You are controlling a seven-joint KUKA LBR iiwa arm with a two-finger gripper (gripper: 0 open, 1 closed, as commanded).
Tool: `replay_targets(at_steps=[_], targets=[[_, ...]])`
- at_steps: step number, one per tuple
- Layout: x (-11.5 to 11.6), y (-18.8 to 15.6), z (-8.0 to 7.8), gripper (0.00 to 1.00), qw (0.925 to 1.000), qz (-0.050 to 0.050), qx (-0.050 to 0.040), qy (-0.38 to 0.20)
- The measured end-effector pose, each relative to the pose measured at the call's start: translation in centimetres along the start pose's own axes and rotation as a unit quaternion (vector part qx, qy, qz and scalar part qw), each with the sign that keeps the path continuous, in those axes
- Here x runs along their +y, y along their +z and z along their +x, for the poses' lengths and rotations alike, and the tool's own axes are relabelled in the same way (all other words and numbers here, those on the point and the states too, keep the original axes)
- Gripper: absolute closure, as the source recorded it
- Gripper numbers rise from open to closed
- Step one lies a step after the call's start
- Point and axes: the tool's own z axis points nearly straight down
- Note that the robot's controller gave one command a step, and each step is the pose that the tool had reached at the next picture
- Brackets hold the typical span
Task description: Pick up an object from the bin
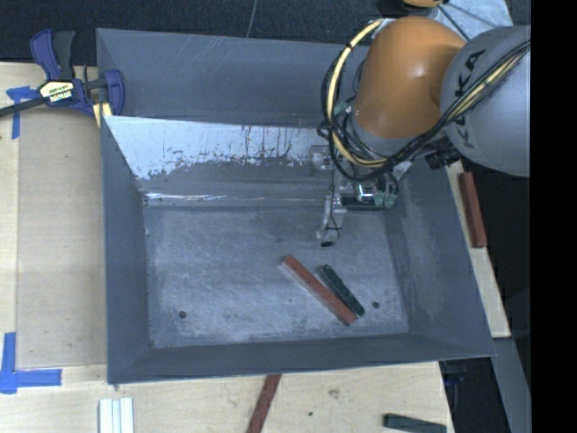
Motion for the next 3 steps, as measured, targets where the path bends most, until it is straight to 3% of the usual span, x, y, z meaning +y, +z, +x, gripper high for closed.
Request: replay_targets(at_steps=[2,3], targets=[[0.0,-0.3,-0.1,0.00,1.0000,0.000,-0.0054,0.000],[3.0,3.6,0.3,0.00,0.9994,0.000,-0.0021,0.034]])
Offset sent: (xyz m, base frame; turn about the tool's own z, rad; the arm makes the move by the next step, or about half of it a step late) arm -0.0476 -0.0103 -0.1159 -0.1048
